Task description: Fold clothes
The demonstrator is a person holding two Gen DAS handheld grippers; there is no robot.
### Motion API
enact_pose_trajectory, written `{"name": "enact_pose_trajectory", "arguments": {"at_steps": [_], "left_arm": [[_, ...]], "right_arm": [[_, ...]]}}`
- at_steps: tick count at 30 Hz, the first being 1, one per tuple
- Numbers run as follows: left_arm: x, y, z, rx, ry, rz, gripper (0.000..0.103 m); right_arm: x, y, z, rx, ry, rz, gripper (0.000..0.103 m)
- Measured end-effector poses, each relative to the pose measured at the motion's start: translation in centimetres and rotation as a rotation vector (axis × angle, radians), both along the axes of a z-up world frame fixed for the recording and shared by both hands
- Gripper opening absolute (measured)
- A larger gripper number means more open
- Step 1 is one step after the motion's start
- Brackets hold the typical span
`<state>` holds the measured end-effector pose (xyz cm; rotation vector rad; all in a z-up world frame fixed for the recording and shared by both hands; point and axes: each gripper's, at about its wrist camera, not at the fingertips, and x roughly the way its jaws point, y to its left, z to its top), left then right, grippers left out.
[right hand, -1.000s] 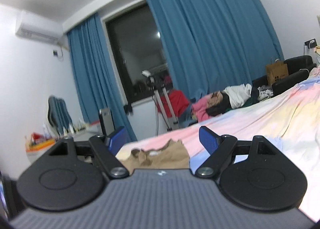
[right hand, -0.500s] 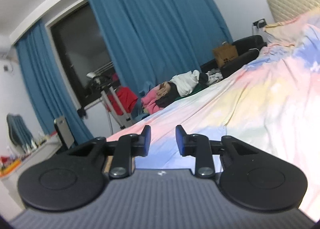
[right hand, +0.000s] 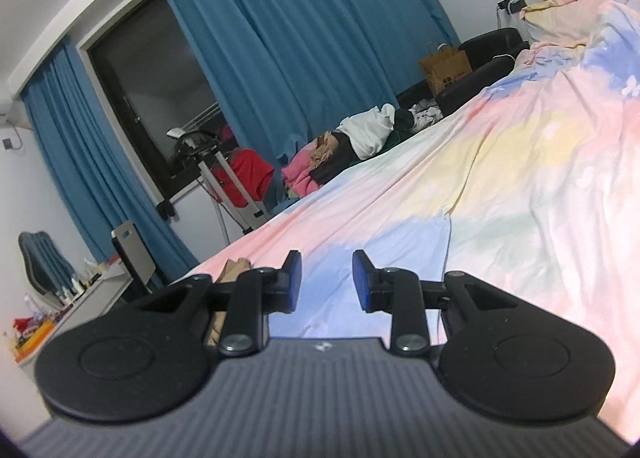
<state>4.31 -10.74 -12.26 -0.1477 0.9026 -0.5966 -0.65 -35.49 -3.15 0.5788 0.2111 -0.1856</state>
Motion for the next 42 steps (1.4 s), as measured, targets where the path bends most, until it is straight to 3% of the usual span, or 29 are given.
{"name": "enact_pose_trajectory", "arguments": {"at_steps": [5, 10, 12, 18, 23, 25, 27, 30, 33, 36, 42], "left_arm": [[1.0, 5.2, 1.9, -0.141, 0.116, 0.023, 0.001], [2.5, 11.4, 2.2, -0.229, 0.225, 0.103, 0.001], [3.0, 12.8, 2.0, -0.202, 0.230, 0.124, 0.001], [4.0, 13.4, -0.3, 0.030, 0.238, 0.170, 0.001], [4.7, 13.7, -0.7, 0.044, 0.250, 0.166, 0.004], [4.8, 14.3, -0.1, 0.013, 0.267, 0.168, 0.013], [4.9, 15.0, 0.8, -0.027, 0.279, 0.161, 0.034], [6.3, 16.0, 2.8, -0.085, 0.263, 0.188, 0.056], [9.7, 15.5, 4.9, -0.112, 0.210, 0.217, 0.067], [13.8, 13.5, 5.2, -0.116, 0.177, 0.249, 0.076], [22.5, 9.6, 3.5, -0.113, 0.161, 0.322, 0.073]], "right_arm": [[0.8, 1.5, 0.2, -0.029, 0.033, 0.048, 0.032], [1.6, 3.2, 0.0, -0.074, 0.076, 0.087, 0.032], [2.0, 3.7, -0.1, -0.085, 0.097, 0.103, 0.032], [3.1, 6.1, -0.5, -0.149, 0.152, 0.150, 0.032], [3.4, 8.4, -0.8, -0.217, 0.190, 0.202, 0.032], [3.4, 9.1, -0.9, -0.222, 0.201, 0.220, 0.032], [3.5, 9.4, -1.1, -0.212, 0.209, 0.238, 0.032], [3.8, 9.9, -1.4, -0.184, 0.223, 0.272, 0.032], [4.6, 10.4, -2.1, -0.160, 0.248, 0.304, 0.032], [6.0, 10.7, -3.0, -0.139, 0.275, 0.324, 0.032], [8.2, 10.5, -4.6, -0.112, 0.275, 0.325, 0.032]]}}
